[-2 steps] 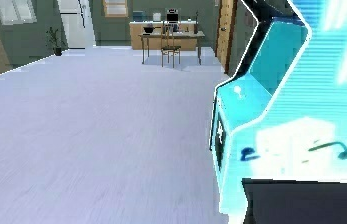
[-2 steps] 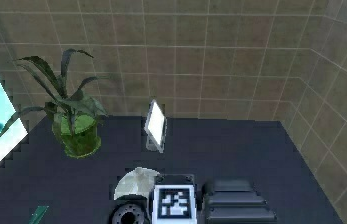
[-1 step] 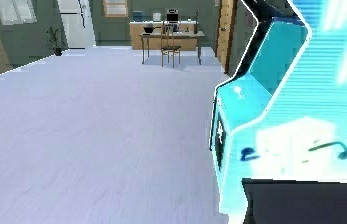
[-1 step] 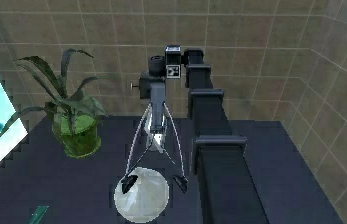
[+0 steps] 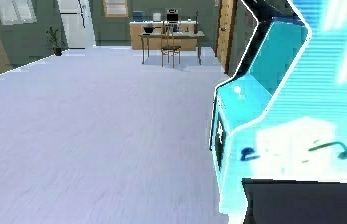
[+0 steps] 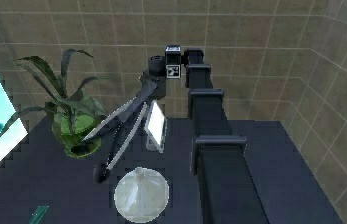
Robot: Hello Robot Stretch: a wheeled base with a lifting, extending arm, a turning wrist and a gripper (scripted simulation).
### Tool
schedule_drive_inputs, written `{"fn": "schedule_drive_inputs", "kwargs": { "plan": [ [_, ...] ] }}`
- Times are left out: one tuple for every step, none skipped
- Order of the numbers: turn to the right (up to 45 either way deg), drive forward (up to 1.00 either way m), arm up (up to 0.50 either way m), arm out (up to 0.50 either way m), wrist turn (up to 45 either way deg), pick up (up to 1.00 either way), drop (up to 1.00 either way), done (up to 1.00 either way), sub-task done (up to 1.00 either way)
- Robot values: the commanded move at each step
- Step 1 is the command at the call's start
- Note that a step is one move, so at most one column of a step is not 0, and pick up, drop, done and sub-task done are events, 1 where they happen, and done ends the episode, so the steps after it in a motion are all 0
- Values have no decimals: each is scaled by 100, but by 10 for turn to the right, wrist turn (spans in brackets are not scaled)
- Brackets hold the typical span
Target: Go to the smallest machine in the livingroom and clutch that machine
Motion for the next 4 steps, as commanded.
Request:
{"fn": "schedule_drive_inputs", "kwargs": {
  "plan": [
    [0, 0, 0, 0, 450, 0, 0, 0, 0],
    [0, 0, 0, 0, 450, 0, 0, 0, 0],
    [0, 0, 0, 0, 360, 0, 0, 0, 0],
    [0, 0, -30, 0, 0, 0, 0, 0, 0]
  ]
}}
